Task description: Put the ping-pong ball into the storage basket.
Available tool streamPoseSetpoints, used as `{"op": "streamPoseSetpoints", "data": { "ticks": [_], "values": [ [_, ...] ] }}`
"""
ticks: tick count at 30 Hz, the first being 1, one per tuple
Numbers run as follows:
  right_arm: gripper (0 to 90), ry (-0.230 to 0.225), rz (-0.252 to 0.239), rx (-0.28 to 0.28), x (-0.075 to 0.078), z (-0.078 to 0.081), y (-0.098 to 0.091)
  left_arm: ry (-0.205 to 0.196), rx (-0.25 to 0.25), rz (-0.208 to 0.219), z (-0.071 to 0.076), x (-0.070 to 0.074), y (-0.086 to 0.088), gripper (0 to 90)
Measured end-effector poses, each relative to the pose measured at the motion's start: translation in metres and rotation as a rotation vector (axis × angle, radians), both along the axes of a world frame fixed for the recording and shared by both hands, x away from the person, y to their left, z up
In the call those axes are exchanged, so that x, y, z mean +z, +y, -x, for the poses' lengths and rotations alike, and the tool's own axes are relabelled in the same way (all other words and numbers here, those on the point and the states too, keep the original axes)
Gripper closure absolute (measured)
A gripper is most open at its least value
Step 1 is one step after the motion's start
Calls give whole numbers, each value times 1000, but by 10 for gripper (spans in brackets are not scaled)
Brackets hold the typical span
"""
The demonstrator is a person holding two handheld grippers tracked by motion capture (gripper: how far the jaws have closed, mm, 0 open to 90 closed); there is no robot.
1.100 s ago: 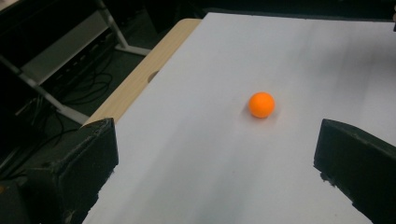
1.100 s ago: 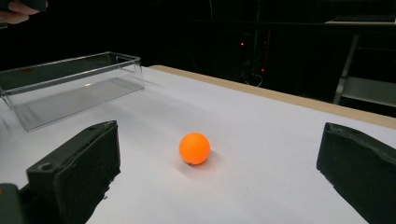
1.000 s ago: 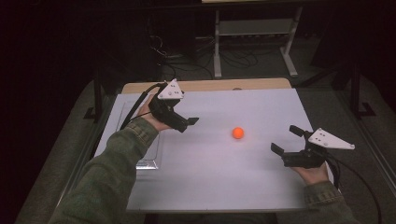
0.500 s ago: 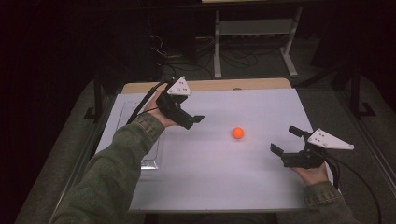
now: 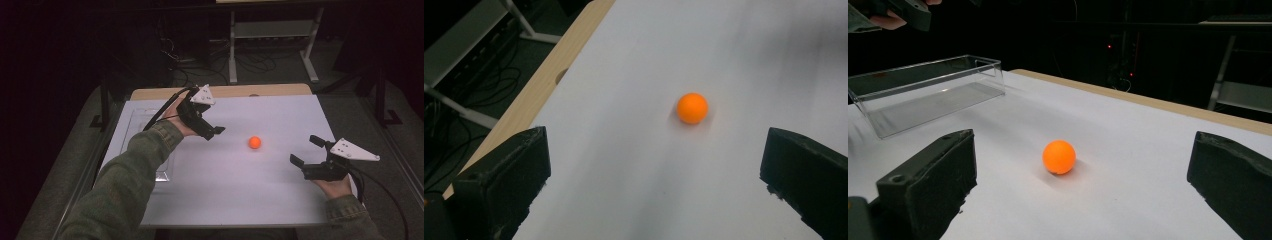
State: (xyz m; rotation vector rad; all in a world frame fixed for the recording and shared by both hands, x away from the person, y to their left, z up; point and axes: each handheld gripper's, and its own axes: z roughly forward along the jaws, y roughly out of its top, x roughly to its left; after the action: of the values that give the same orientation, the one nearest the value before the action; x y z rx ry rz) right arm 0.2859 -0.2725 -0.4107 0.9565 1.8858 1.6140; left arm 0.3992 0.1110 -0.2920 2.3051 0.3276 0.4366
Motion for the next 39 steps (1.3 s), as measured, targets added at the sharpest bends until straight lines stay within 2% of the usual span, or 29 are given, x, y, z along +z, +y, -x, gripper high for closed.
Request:
{"op": "streamPoseSetpoints", "data": {
  "ticks": [10, 33, 39],
  "values": [
    [0, 1, -4, 4, 0, 1, 0, -3, -21, -13, -5, 1, -15, 0],
    [0, 5, -1, 7, -1, 1, -1, 30, -52, -48, -19, -7, -39, 0],
    [0, 6, -2, 7, -1, 1, -1, 33, -70, -74, -21, -9, -47, 0]
  ]
}}
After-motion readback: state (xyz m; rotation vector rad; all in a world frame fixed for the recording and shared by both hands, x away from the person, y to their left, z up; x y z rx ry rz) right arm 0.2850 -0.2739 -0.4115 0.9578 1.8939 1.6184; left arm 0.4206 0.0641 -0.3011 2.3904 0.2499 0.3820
